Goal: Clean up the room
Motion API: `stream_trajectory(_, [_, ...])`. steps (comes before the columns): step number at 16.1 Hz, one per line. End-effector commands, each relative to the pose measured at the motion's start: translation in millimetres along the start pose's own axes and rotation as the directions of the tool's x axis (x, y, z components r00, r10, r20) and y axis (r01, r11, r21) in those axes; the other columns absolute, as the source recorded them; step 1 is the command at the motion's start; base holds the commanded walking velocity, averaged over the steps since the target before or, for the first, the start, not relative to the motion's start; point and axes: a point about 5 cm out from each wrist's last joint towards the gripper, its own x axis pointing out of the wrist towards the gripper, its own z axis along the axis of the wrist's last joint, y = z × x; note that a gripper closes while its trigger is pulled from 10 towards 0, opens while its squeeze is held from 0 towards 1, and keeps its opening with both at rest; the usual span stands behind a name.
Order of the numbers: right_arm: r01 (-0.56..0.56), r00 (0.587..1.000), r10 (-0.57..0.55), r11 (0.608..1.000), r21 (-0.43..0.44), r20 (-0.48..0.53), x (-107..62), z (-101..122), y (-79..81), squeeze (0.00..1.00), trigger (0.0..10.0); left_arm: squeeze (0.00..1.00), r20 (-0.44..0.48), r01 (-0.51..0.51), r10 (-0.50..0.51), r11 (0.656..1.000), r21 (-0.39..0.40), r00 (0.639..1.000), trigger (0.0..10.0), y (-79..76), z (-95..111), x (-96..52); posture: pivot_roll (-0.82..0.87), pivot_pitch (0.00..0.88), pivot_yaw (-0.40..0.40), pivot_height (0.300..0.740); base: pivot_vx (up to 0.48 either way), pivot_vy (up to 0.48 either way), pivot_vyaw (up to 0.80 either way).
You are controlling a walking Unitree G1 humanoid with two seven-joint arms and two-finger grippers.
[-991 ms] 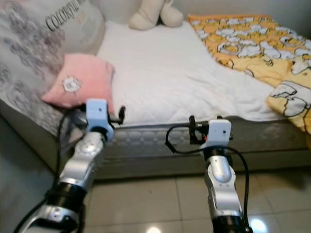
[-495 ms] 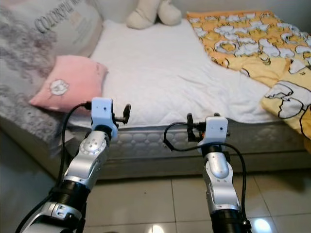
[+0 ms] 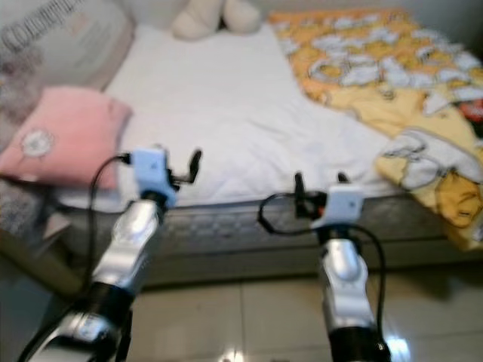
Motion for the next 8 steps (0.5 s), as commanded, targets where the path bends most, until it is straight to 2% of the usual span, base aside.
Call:
stream_trajectory(1, [-0.023,0.999,0.024,0.999,0.035,-0.033,-10.3,-12.7,6.9,0.00,10.0,0.00,-0.052,-0.003,0.004,1.000,0.029,0.999,10.0,17.1,-21.9,-27.2,-0.10,0.000,0.064,0.740,0.000,0.000,0.00])
stream_trajectory(2, [0.014,0.998,-0.011,0.999,0.049,-0.065,-15.8,-20.8,3.1,0.00,10.0,0.00,-0.118,-0.008,0.016,0.998,0.070,0.993,10.0,25.9,-40.6,-50.2,-0.11,0.000,0.068,0.740,0.000,0.000,0.00])
stream_trajectory(3, [0.020,0.997,-0.016,0.999,0.050,-0.079,-17.5,-25.7,2.8,0.00,10.0,0.00,-0.176,-0.035,0.051,0.995,0.090,0.983,10.0,34.0,-55.2,-65.3,-0.10,0.000,0.067,0.740,0.000,0.000,0.00])
stream_trajectory(4, [0.004,0.996,-0.001,0.999,0.033,-0.089,-16.6,-28.5,4.4,0.00,10.0,0.00,-0.223,-0.077,0.098,0.992,0.100,0.970,10.0,40.2,-65.1,-73.7,-0.10,0.000,0.061,0.740,0.000,0.000,0.00])
stream_trajectory(6, [-0.008,0.995,0.010,1.000,0.021,-0.097,-12.4,-30.9,3.3,0.00,10.0,0.00,-0.225,-0.087,0.109,0.991,0.106,0.968,10.0,40.6,-67.3,-71.2,-0.09,0.000,0.050,0.740,0.000,0.000,0.00])
stream_trajectory(7, [-0.015,0.994,0.015,1.000,0.000,-0.107,-9.1,-32.3,2.4,0.00,10.0,0.00,-0.238,-0.105,0.129,0.988,0.112,0.963,10.0,40.9,-66.0,-63.6,-0.08,0.000,0.044,0.740,0.000,0.000,0.00])
stream_trajectory(8, [-0.013,0.994,0.012,1.000,-0.003,-0.108,-8.0,-32.9,2.2,0.00,10.0,0.00,-0.230,-0.122,0.140,0.988,0.092,0.963,10.0,41.5,-63.2,-60.5,-0.08,0.000,0.044,0.740,0.000,-0.472,0.00])
